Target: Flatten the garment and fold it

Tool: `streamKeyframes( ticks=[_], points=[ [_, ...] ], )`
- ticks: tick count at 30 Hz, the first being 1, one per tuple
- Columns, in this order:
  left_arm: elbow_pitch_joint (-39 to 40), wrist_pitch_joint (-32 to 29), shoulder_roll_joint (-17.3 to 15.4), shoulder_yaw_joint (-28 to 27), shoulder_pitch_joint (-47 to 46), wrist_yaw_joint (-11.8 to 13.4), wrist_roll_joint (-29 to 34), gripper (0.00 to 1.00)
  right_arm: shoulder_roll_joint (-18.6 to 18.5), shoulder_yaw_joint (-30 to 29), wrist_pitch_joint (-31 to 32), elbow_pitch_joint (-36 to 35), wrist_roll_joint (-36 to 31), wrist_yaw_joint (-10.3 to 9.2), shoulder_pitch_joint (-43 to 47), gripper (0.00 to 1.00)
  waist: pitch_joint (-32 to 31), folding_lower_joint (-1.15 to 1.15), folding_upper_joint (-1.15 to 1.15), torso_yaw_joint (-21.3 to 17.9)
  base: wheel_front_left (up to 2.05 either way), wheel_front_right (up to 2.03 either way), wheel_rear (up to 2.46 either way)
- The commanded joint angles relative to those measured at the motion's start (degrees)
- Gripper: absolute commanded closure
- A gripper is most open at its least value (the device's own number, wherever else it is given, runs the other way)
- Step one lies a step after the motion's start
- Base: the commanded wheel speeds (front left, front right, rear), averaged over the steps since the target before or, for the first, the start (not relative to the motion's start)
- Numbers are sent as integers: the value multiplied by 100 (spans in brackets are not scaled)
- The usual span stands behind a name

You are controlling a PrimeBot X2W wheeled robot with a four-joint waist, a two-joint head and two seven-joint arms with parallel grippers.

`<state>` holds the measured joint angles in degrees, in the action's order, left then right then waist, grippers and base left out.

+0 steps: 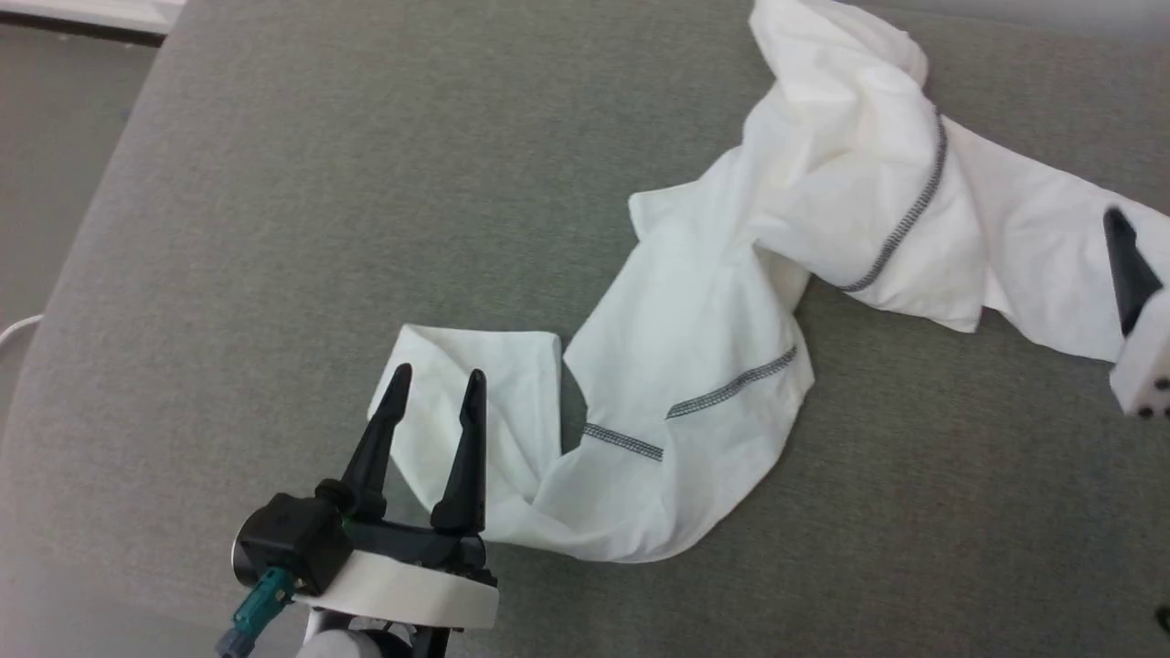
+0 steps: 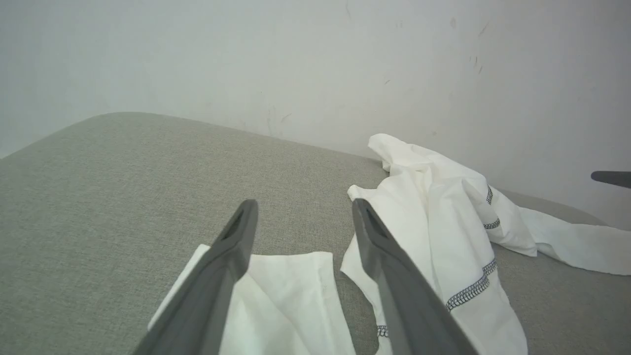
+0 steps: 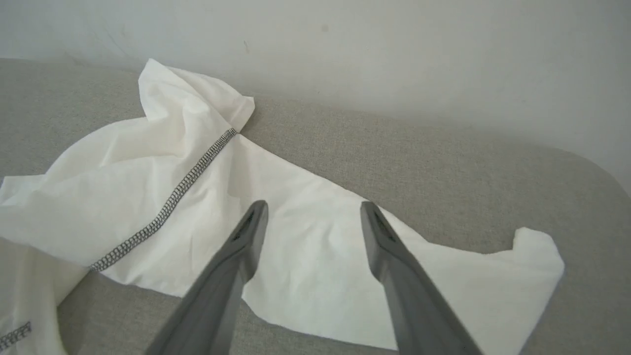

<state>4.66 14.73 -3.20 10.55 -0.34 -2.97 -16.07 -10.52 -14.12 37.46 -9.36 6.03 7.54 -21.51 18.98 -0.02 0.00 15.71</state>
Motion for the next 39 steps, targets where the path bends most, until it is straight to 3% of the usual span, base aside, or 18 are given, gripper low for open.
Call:
streamKeyframes(
  ticks=[1,6,15,16,17,18,30,39],
  points=[
    [35,27,-2,-19,17,-40,60,0,66,-113,60,-120,-23,-5,234,0,17,2,0,-227,0,0,0],
    [63,27,-12,-15,-93,-123,92,0,151,-374,213,45,-236,-5,605,0,244,2,0,-249,0,0,0],
    [-31,27,-23,-21,-273,-223,99,0,73,-290,341,1169,-564,-5,290,0,536,2,0,-97,0,0,0],
    [-39,27,-23,-27,-279,-229,99,0,120,-299,444,1255,-566,-5,246,18,540,2,0,-90,0,0,0],
    [-45,27,-22,-35,-282,-232,99,0,169,-319,542,1304,-573,-5,198,78,542,2,0,-88,0,0,0],
    [-51,27,-21,-45,-285,-235,100,0,187,-327,629,1337,-590,-5,151,100,541,2,0,-91,0,0,0],
    [-156,27,-41,-131,-156,-211,131,0,145,-276,658,1010,-397,-5,-7,100,-32,2,0,-564,0,0,0],
    [-136,14,-48,-76,71,-148,122,0,-170,-1457,995,509,-439,-5,800,100,-363,2,0,-770,0,0,0]
  ],
)
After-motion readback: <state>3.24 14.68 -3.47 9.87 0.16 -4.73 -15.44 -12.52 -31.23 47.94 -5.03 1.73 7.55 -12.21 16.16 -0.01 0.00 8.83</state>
